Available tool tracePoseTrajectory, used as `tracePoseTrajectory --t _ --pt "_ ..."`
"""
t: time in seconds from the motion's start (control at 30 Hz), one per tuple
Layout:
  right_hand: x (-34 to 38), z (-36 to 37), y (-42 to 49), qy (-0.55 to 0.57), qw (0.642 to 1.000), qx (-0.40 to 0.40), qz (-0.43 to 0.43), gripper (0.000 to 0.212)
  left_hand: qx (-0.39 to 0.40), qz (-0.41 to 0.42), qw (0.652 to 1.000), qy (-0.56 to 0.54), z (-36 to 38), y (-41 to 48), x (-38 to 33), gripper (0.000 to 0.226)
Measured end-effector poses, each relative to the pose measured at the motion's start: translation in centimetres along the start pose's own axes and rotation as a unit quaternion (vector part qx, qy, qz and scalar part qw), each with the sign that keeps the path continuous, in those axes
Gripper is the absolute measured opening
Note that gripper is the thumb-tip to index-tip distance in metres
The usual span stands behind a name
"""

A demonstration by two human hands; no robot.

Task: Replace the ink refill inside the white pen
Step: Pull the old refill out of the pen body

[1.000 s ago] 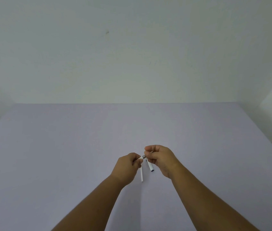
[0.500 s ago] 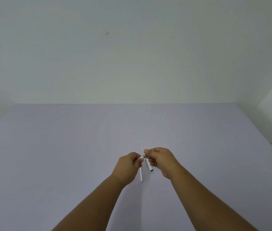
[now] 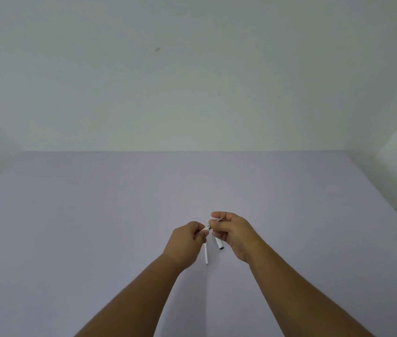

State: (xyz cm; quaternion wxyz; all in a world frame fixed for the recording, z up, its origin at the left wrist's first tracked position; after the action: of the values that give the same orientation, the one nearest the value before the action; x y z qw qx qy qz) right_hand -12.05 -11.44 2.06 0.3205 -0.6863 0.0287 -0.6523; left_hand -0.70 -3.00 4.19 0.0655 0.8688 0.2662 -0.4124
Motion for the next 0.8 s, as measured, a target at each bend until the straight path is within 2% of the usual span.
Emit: tracePoseTrajectory --t 0.1,0.17,0.27,0.33,0.4,0.5,0.57,0.7,0.8 --pt "0.0 -0.3 -0.2 -0.050 0.998 -0.024 0.013 0.018 0.002 -0.002 1.000 -0.004 0.0 0.0 0.0 0.017" --pt "0.2 -0.3 -0.2 -0.040 0.999 -0.023 -0.005 0.006 0.001 -0.005 1.000 -0.005 0.0 0.1 0.0 0.018" --pt "0.4 -0.2 -0.2 0.010 1.000 0.000 -0.006 0.021 -0.003 -0.006 1.000 -0.004 -0.2 0.2 0.0 0.019" --pt "0.1 -0.2 -0.5 0.002 1.000 -0.002 0.023 0.007 -0.002 -0.004 1.000 -0.007 -0.2 0.2 0.0 0.019" --pt "-0.1 -0.3 -0.5 -0.025 0.999 -0.011 0.033 0.015 0.001 -0.002 1.000 -0.007 -0.1 0.1 -0.1 0.017" --pt "0.5 -0.6 -0.2 0.023 0.999 -0.032 -0.005 0.009 0.009 -0.008 1.000 -0.016 0.1 0.1 -0.2 0.016" --pt "1.2 -0.9 0.0 0.067 0.997 -0.043 -0.020 0.017 0.016 -0.014 1.000 -0.023 0.2 0.2 -0.1 0.015" --pt "1.9 -0.9 0.1 0.028 0.998 -0.037 -0.040 0.019 0.032 -0.026 0.997 -0.067 0.2 0.0 -0.4 0.015" --pt "2.2 -1.1 0.5 0.031 0.997 -0.061 -0.045 0.017 0.031 -0.033 0.995 -0.085 0.1 0.1 -0.6 0.018"
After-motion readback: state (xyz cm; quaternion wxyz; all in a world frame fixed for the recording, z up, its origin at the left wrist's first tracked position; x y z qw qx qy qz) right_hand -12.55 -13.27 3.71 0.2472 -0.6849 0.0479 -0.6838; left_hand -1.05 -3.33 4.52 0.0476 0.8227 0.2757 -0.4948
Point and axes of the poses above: each hand's wrist, its own y-axis towards the middle knuckle, its own z-axis out of the palm, x = y × z, the point moved 6 cm from there along y, towards the middle knuckle, and after that the axes turned 9 degrees about -x, right-handed, at the moved point
